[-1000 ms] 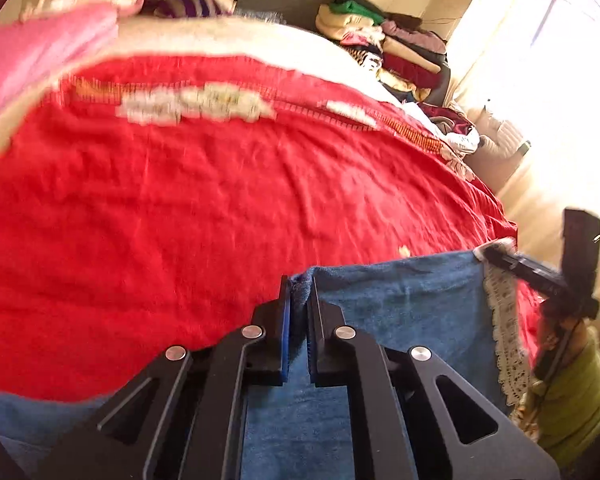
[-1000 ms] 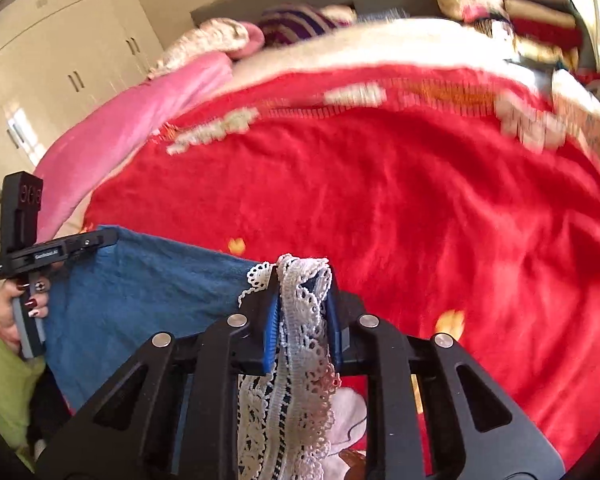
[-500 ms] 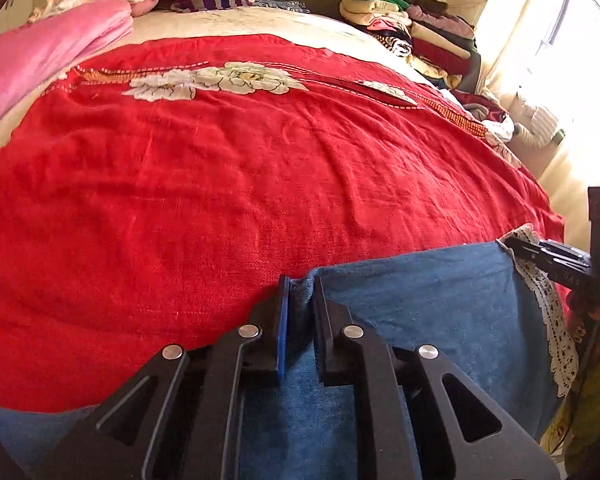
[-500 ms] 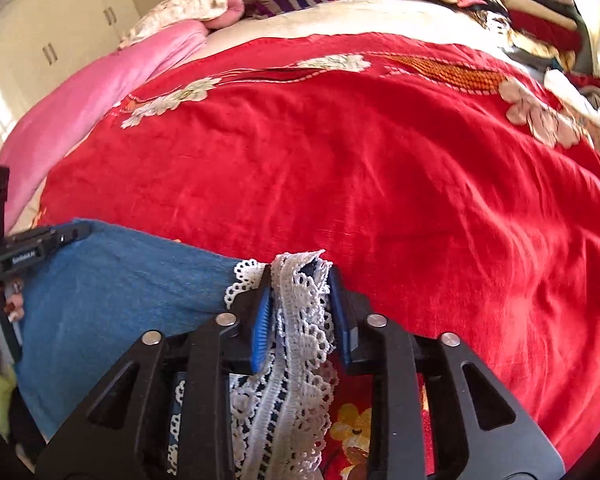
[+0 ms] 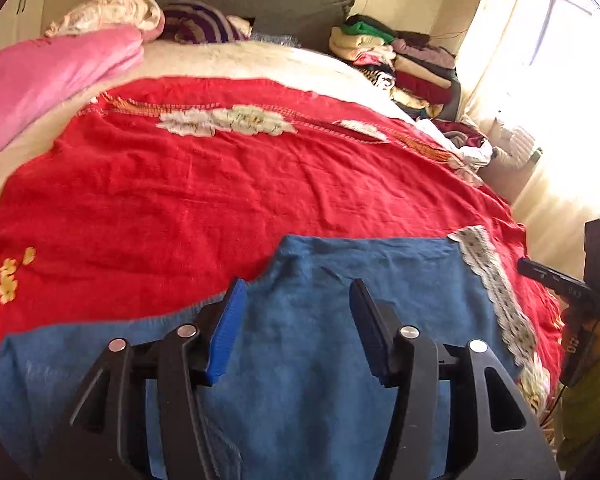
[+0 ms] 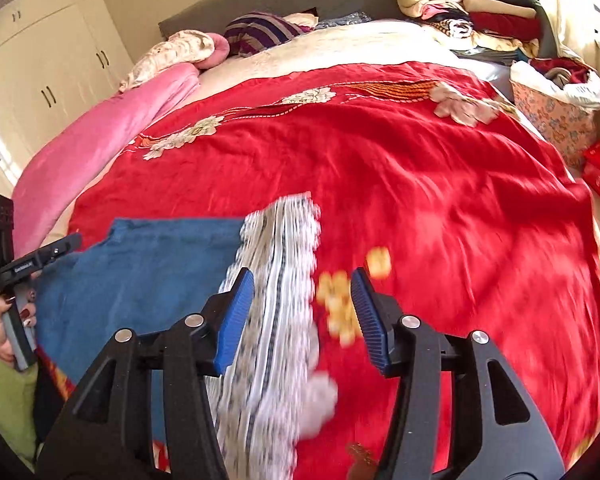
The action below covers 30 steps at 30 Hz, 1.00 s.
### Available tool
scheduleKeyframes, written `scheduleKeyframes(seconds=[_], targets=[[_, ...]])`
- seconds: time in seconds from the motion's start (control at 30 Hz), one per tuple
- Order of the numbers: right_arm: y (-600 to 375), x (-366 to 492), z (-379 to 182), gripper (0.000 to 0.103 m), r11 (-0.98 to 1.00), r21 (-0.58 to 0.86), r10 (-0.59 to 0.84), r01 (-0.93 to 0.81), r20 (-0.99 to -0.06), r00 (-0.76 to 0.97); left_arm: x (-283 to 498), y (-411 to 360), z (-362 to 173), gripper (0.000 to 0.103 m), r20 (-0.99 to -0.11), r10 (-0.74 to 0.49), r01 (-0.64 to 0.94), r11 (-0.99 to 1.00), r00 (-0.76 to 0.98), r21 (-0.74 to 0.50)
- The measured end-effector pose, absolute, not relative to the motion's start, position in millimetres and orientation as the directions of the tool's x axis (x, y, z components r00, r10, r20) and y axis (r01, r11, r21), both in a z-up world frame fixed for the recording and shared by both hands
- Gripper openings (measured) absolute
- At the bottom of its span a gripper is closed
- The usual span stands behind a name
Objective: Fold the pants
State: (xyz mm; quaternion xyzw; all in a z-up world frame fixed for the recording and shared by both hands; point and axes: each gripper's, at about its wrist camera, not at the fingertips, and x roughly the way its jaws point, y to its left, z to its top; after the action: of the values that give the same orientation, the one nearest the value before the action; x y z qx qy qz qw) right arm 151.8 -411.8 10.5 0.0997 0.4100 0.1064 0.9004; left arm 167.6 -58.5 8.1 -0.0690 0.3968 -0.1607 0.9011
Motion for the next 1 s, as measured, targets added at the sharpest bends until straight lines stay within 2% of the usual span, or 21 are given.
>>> scheduleKeyframes(seconds=[0.2,0.5,0.57,0.63,0.73,0.87,1.0], targets=[[-410,110,11,0.049,0.946,0.304,0.307,-0.115,-0.718,0.625,119,-57,13,0.058,-0.683,-0.310,0.239,0.950,0.661,-0.200],[-403,85,-23,0.049,0.939,0.336,0.320,-0.078,-0.763,0.563,76,-49,-33,0.058,-0.779,-0.188,0.186,0.978,0.598,-0.093],[-402,87,-35,0.041,0.916,0.396,0.368,-0.063,-0.770,0.521,75,-50,-39,0.058,-0.788,-0.176,0.179,0.980,0.589,-0.085],[-397,87,-40,0.022,0.903,0.422,0.405,-0.085,-0.765,0.502,75,-50,-39,0.059,-0.788,-0.166,0.178,0.981,0.592,-0.074],[-397,82,-33,0.010,0.898,0.426,0.417,-0.108,-0.749,0.515,74,-48,-38,0.059,-0.787,-0.172,0.176,0.981,0.593,-0.082],[-405,68,-18,0.009,0.909,0.407,0.383,-0.087,-0.736,0.558,72,-48,-39,0.060,-0.786,-0.172,0.171,0.982,0.593,-0.086],[-398,67,-34,0.010,0.941,0.330,0.318,-0.074,-0.792,0.521,73,-47,-38,0.060,-0.788,-0.178,0.169,0.981,0.590,-0.095]])
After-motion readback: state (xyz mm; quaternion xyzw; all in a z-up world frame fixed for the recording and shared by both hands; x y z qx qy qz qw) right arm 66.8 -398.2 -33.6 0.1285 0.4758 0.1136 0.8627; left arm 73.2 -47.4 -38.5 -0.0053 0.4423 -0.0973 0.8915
